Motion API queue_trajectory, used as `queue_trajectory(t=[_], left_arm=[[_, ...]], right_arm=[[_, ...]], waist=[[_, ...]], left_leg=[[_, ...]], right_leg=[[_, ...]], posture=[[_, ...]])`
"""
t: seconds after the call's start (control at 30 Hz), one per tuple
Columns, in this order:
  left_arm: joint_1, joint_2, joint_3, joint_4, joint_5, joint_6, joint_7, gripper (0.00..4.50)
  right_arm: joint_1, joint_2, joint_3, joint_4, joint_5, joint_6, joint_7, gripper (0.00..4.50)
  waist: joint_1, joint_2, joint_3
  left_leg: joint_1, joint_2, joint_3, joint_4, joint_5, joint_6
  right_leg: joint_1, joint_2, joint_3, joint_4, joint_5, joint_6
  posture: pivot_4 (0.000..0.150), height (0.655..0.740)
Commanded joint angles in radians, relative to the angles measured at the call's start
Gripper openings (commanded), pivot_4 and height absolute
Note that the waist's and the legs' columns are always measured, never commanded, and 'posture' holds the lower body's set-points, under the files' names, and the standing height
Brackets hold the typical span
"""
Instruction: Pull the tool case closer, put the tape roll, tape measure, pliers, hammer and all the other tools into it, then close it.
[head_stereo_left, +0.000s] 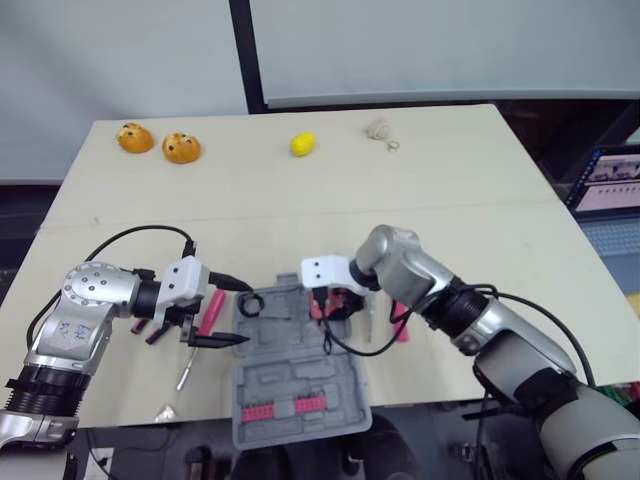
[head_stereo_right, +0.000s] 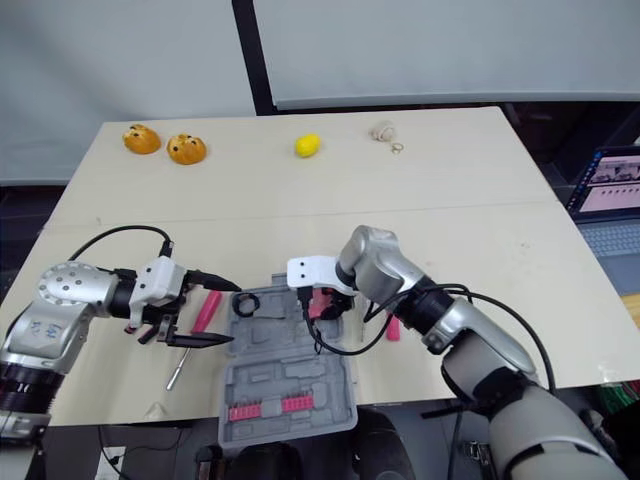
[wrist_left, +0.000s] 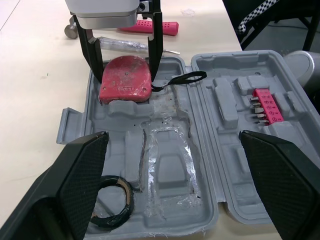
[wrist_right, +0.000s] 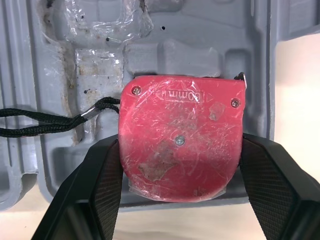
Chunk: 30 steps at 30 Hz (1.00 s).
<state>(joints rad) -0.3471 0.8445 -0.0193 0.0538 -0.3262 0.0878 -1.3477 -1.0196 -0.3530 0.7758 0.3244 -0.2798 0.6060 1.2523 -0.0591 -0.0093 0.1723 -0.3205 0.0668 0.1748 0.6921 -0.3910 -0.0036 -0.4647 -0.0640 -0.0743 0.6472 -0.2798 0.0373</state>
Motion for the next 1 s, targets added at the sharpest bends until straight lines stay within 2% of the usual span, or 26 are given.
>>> queue_trajectory(t=[0.03, 0.1, 0.17, 0.2, 0.23, 0.4, 0.5, 0.63, 0.73, 0.83, 1.0], left_arm=[[-0.008, 0.002, 0.016, -0.024, -0.011, 0.002, 0.006, 4.5], [-0.01, -0.001, 0.015, -0.025, -0.013, 0.005, 0.007, 4.5], [-0.012, -0.002, 0.014, -0.026, -0.013, 0.006, 0.008, 4.5], [-0.011, -0.003, 0.014, -0.028, -0.015, 0.007, 0.008, 4.5], [-0.01, -0.003, 0.015, -0.031, -0.015, 0.008, 0.008, 4.5], [0.002, -0.002, 0.027, -0.086, -0.035, 0.036, 0.018, 4.5], [0.01, -0.002, 0.04, -0.115, -0.05, 0.06, 0.033, 4.5], [0.018, 0.005, 0.048, -0.119, -0.05, 0.064, 0.039, 4.5], [0.019, 0.017, 0.056, -0.116, -0.052, 0.066, 0.035, 4.5], [0.018, 0.023, 0.059, -0.116, -0.053, 0.068, 0.033, 4.5], [0.017, 0.027, 0.062, -0.121, -0.054, 0.074, 0.033, 4.5]], right_arm=[[-0.019, 0.013, -0.02, 0.009, -0.017, -0.016, -0.016, 2.92], [-0.026, 0.017, -0.024, 0.008, -0.02, -0.016, -0.014, 2.92], [-0.037, 0.017, -0.041, -0.013, -0.012, -0.007, -0.006, 3.98], [-0.045, 0.015, -0.057, -0.037, -0.005, 0.005, -0.003, 4.32], [-0.054, 0.012, -0.074, -0.063, 0.003, 0.02, 0.002, 4.47], [-0.02, -0.043, -0.171, -0.23, 0.052, 0.084, 0.004, 4.47], [0.167, -0.074, -0.309, -0.374, 0.19, -0.033, -0.009, 4.47], [0.337, -0.032, -0.456, -0.362, 0.297, -0.162, -0.098, 4.47], [0.408, -0.017, -0.512, -0.278, 0.351, -0.267, -0.127, 3.62], [0.433, -0.002, -0.531, -0.215, 0.379, -0.297, -0.142, 2.21], [0.428, 0.023, -0.534, -0.09, 0.372, -0.354, -0.18, 2.21]], waist=[[0.0, 0.0, 0.0], [0.0, 0.0, 0.0], [-0.002, 0.0, 0.0], [-0.001, 0.0, 0.0], [-0.001, 0.0, 0.0], [0.0, 0.0, 0.0], [0.011, -0.003, -0.002], [0.012, -0.003, -0.002], [0.004, -0.003, -0.002], [0.002, -0.003, -0.002], [0.002, -0.003, -0.002]], left_leg=[[0.0, 0.0, 0.0, 0.0, 0.0, 0.0], [0.0, 0.0, 0.0, 0.0, 0.0, 0.0], [0.0, 0.0, 0.0, 0.0, 0.0, 0.0], [0.0, 0.0, 0.0, 0.0, 0.0, 0.0], [0.0, 0.0, 0.0, 0.0, 0.0, 0.0], [-0.001, 0.0, -0.001, 0.0, 0.0, 0.0], [-0.001, 0.0, -0.003, 0.0, 0.0, 0.0], [-0.001, -0.001, -0.002, -0.001, 0.0, 0.0], [0.001, -0.001, -0.001, -0.001, 0.0, -0.001], [0.001, -0.001, -0.001, -0.001, 0.0, -0.001], [0.001, 0.0, 0.0, -0.002, 0.001, -0.002]], right_leg=[[0.0, 0.0, 0.0, 0.0, 0.0, 0.0], [0.0, 0.0, 0.0, 0.0, 0.0, 0.0], [0.0, 0.0, 0.0, 0.0, 0.0, 0.0], [0.0, 0.0, 0.0, 0.0, 0.0, 0.0], [0.0, 0.0, 0.0, 0.0, 0.0, 0.0], [0.0, 0.0, 0.001, 0.0, 0.0, 0.0], [0.001, -0.001, 0.001, -0.002, 0.0, 0.0], [0.003, -0.001, 0.0, -0.003, 0.0, 0.001], [0.002, 0.001, 0.0, -0.001, 0.001, 0.001], [0.002, 0.002, 0.001, -0.001, 0.0, 0.0], [0.001, 0.002, 0.004, -0.001, 0.0, -0.001]], posture=[[0.15, 0.7292], [0.15, 0.7292], [0.15, 0.7292], [0.15, 0.7292], [0.15, 0.7292], [0.15, 0.7292], [0.15, 0.7292], [0.15, 0.7292], [0.15, 0.7292], [0.15, 0.7292], [0.15, 0.7292]])
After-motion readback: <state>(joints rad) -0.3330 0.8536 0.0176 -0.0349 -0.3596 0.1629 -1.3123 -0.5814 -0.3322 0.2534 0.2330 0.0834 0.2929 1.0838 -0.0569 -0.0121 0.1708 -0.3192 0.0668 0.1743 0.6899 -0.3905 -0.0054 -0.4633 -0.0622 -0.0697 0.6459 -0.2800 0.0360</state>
